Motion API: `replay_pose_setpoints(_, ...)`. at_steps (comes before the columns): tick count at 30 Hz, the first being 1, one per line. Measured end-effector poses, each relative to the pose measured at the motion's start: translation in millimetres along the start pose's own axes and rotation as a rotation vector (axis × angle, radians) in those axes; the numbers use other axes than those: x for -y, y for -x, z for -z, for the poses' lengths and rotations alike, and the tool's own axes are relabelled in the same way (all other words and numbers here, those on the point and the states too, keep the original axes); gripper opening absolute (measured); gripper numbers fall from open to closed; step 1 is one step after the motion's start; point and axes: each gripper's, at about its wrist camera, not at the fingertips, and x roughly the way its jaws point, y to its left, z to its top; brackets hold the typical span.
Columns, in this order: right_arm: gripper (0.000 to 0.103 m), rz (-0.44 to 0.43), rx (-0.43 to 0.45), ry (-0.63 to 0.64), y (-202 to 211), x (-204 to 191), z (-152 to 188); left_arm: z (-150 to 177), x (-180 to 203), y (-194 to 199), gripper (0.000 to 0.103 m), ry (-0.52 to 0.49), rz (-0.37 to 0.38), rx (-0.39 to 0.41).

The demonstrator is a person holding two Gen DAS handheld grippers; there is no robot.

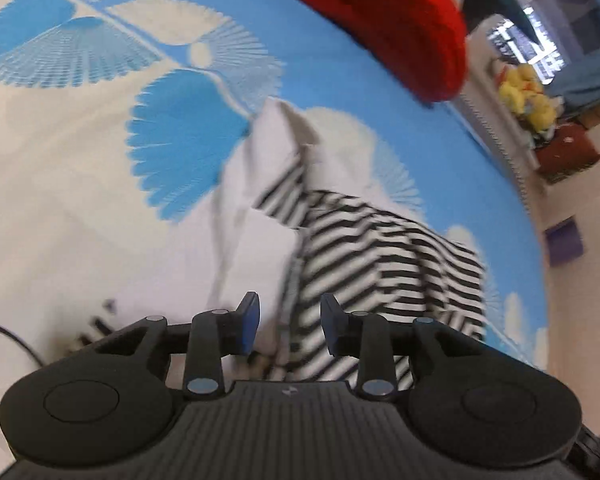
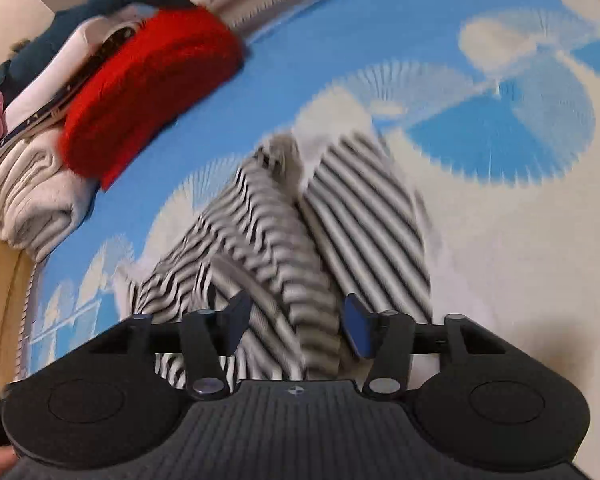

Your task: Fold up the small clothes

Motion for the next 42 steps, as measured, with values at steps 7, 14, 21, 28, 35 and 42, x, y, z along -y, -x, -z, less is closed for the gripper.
replay_pose_setpoints(7, 0.054, -0.006, -0.044, -0.063, -41.6, 8.9, -6.4, 20.7, 40.7, -37.2, 0.062, 0.007, 0.113, -0.118)
replay_pose_setpoints(14, 0.053, 0.016, -0.049, -0.100, -65.0, 8.0, -10.4, 34.8, 47.0, -76.7, 0.034, -0.038, -0.082, -0.138)
replay_pose_setpoints(21, 0.001, -0.005, -0.022, -0.105, -59.8, 5.9, -12.4, 11.4, 37.6, -40.6, 0.000, -0.053, -0.164, 0.081)
replay_pose_setpoints(28, 0.001, -0.106, 0.239, -0.109, 14.5, -6.2, -12.9, -10.4, 30.1, 14.3, 0.001, -0.088, 0.047, 0.292)
replay_pose_setpoints(35, 0.017, 0.114, -0.194, -0.300, -52.5, 38.0, 23.3, -10.5, -53.5, -43.3, 0.004, 0.239, -0.184, -0.178)
replay_pose_setpoints(42, 0.053, 0.103, -0.056, -0.171, -43.4, 21.4, 0.9, -32.9, -20.3, -18.9, 0.049, 0.096, 0.011, 0.003)
